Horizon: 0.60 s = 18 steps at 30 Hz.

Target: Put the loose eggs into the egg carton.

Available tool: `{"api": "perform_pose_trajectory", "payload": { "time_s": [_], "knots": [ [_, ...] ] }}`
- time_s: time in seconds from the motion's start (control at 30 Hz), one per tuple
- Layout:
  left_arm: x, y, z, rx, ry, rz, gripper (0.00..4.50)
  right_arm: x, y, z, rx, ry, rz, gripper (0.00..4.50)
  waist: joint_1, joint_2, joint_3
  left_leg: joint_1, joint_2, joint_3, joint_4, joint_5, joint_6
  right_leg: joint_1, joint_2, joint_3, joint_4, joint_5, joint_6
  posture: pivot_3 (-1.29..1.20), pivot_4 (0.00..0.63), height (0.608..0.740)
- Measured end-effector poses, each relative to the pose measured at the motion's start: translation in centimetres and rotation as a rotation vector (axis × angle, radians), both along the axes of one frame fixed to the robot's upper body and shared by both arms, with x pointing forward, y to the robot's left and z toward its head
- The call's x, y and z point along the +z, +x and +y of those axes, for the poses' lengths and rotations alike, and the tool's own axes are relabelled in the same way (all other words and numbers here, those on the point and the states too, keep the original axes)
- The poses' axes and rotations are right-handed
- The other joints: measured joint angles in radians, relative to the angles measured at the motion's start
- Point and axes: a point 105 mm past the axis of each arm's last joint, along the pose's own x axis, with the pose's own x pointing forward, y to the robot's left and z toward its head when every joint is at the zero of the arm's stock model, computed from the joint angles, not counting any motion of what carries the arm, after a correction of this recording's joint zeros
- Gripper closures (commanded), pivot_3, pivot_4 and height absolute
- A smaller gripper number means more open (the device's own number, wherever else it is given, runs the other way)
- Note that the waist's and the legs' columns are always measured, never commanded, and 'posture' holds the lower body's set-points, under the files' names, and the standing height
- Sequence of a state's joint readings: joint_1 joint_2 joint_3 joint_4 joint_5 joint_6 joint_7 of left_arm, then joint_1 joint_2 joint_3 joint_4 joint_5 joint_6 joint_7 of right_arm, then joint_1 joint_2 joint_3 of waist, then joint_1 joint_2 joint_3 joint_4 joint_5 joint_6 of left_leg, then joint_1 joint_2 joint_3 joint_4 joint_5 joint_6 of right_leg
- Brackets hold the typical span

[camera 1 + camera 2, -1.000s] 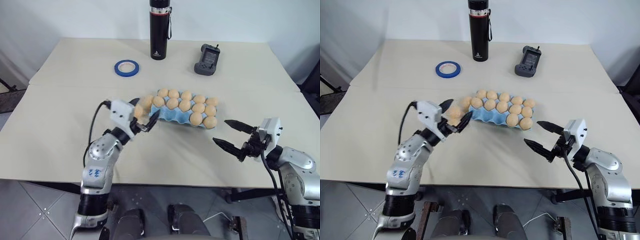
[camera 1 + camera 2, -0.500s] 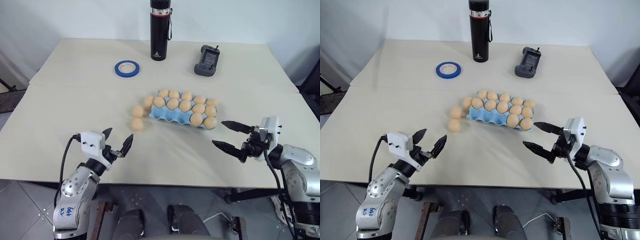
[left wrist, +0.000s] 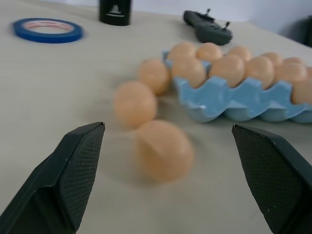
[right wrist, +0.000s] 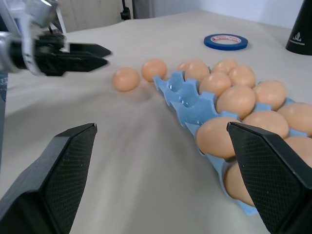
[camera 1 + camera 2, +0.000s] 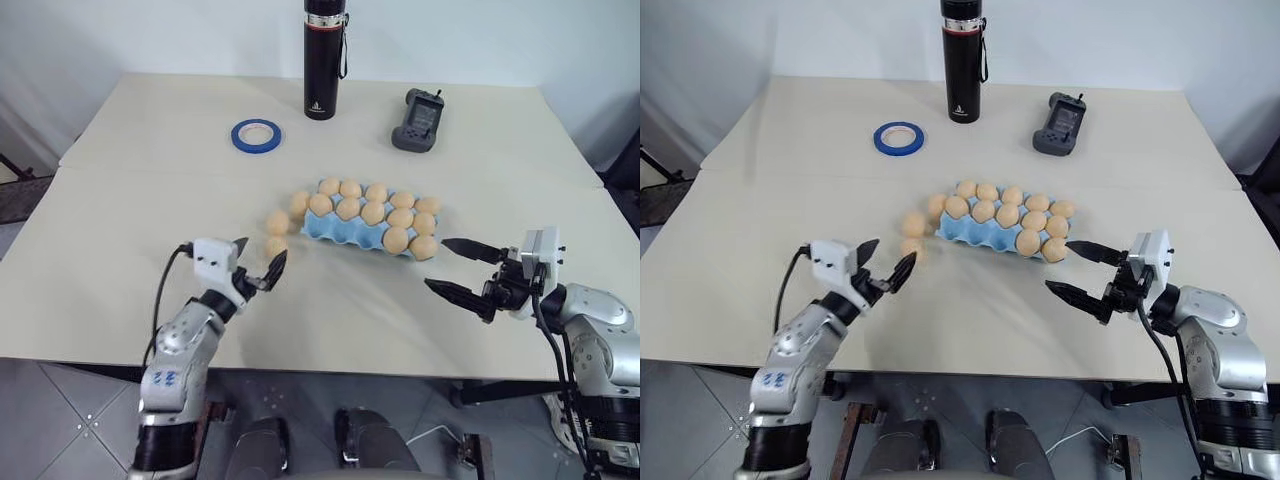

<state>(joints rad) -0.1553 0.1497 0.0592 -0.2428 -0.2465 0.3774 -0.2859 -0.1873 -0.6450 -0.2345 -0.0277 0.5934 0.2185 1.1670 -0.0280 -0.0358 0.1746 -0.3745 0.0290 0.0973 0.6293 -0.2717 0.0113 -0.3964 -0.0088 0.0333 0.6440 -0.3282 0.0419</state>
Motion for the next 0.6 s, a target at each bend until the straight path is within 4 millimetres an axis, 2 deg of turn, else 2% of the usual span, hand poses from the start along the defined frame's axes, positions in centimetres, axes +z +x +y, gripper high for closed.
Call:
{"api": "perform_pose_trajectory", "payload": {
  "time_s": [0.13, 0.3, 0.43, 0.53, 0.6],
  "knots": [
    [-0.8, 1.0, -0.9, -0.014, 0.0, 0.017, 0.05, -0.3, -0.1, 0.1, -0.006, 0.013, 0.007, 0.0, -0.001, 0.0, 0.0, 0.0, 0.001, 0.0, 0.0, 0.0, 0.0, 0.0, 0.001, 0.0, 0.0, 0.0, 0.0, 0.0, 0.15, 0.74],
    [-0.8, 2.1, -1.0, -0.014, 0.008, 0.009, 0.05, -0.6, -0.1, 0.0, -0.018, 0.016, 0.015, 0.0, 0.001, 0.0, 0.0, 0.0, 0.0, 0.0, 0.0, 0.0, 0.0, 0.0, 0.0, 0.0, 0.0, 0.0, 0.0, 0.0, 0.15, 0.74],
    [-0.5, 2.3, -1.0, -0.015, 0.012, -0.006, 0.05, -1.0, -0.2, -0.1, -0.029, 0.009, 0.021, 0.0, 0.001, 0.0, 0.0, 0.0, 0.0, 0.0, 0.0, 0.0, -0.001, 0.0, 0.0, 0.0, 0.0, 0.0, 0.0, 0.0, 0.15, 0.74],
    [-1.3, 2.6, -1.0, -0.014, 0.018, 0.025, 0.05, -1.0, -0.3, -0.1, -0.034, 0.005, 0.015, 0.0, 0.0, 0.0, 0.0, 0.0, 0.0, 0.0, 0.0, 0.0, -0.001, 0.0, 0.001, 0.0, 0.0, 0.0, 0.0, 0.0, 0.15, 0.74],
    [-2.1, 2.7, -1.0, -0.009, 0.019, 0.059, 0.45, -1.1, -0.3, -0.2, -0.038, 0.004, 0.016, 0.0, 0.0, 0.0, 0.0, 0.0, 0.0, 0.0, 0.0, 0.0, 0.0, 0.0, 0.0, 0.0, 0.001, 0.0, 0.0, 0.0, 0.15, 0.74]
  ]
}}
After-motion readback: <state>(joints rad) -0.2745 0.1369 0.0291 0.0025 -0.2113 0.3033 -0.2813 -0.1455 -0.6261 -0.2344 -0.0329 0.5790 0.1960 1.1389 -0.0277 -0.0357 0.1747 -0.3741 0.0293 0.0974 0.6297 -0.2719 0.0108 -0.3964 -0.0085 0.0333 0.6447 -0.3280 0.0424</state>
